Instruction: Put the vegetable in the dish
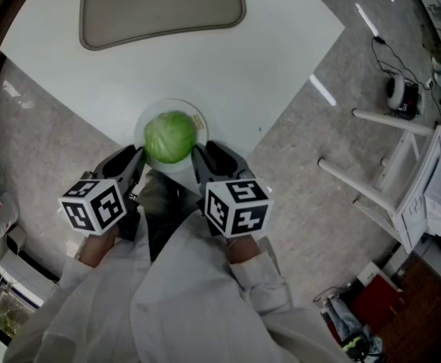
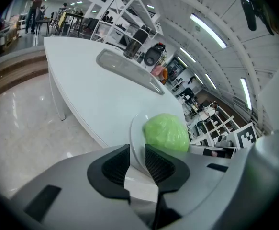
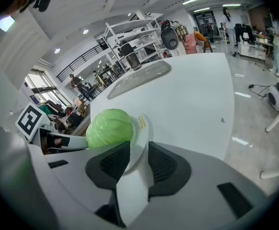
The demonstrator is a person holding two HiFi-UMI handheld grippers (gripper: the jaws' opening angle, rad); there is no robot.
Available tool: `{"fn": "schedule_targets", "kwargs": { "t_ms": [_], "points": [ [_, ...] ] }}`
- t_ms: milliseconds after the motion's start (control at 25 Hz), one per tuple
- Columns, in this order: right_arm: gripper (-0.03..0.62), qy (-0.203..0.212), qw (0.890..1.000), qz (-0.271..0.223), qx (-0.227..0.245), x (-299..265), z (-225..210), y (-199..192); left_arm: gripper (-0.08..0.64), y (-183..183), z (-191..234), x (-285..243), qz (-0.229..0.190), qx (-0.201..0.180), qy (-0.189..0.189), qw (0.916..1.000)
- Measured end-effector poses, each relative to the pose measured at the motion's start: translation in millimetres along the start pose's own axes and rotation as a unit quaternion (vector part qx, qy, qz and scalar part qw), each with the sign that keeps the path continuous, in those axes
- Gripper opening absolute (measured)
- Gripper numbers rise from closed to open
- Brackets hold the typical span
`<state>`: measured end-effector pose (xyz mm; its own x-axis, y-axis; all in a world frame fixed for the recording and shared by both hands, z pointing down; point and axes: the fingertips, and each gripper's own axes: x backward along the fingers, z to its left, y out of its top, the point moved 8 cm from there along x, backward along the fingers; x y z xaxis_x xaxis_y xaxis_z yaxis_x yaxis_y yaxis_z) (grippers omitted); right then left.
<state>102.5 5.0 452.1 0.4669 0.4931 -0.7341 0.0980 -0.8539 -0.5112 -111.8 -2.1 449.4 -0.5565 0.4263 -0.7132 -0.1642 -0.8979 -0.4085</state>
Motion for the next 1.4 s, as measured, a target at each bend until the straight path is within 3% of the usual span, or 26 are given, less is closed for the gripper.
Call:
{"fn": "schedule_targets", "kwargs": {
  "t_ms": [1040,1400],
  "points": [
    [0.106,-0.029,1.0,0.0,-0.005,-2.2,1.2,0.3,0.08,2.6,-2.1,-4.8,0.01,0.014,-0.002,0.9999],
    [0.095,-0.017,1.0,0.002,-0.021,-1.3,-2.1,0.5,0.078,2.0,-4.6,-5.5,0.005,0.014,0.009,0.9998]
  ]
}}
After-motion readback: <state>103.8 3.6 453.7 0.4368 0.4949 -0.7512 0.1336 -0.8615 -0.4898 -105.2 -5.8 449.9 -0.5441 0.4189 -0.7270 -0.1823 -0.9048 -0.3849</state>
